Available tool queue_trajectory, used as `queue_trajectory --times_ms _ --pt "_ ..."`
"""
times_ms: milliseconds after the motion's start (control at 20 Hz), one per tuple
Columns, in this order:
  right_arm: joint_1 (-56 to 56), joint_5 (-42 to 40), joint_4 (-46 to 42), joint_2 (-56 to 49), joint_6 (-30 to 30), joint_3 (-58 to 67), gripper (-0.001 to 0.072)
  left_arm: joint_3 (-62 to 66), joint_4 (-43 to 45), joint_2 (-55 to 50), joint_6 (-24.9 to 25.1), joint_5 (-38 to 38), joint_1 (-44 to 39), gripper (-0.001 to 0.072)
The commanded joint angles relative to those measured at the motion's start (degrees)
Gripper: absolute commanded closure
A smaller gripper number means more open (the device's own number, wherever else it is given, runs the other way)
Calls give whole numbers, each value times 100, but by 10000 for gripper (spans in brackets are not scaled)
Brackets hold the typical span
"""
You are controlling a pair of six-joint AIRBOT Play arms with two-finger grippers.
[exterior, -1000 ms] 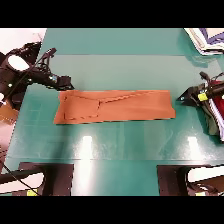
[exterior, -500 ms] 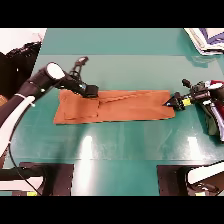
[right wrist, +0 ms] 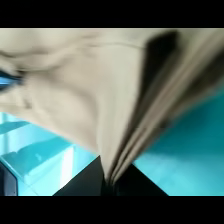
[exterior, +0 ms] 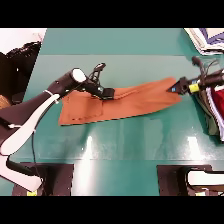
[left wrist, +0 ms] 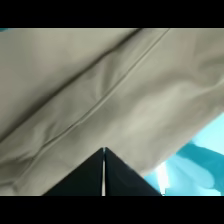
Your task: Fold the shirts.
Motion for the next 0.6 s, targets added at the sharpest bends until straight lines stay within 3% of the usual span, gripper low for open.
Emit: queue_trajectory --times_ms 0,250,550 --pt "503 122 20 520 601 914 697 656 -46 -595 -162 15 -245 681" --pt "1381 238 20 415 1005 2022 696 791 -109 -852 -299 94 -306 681" --pt "2518 236 15 -247 1003 3082 697 789 -131 -863 -278 50 -306 681"
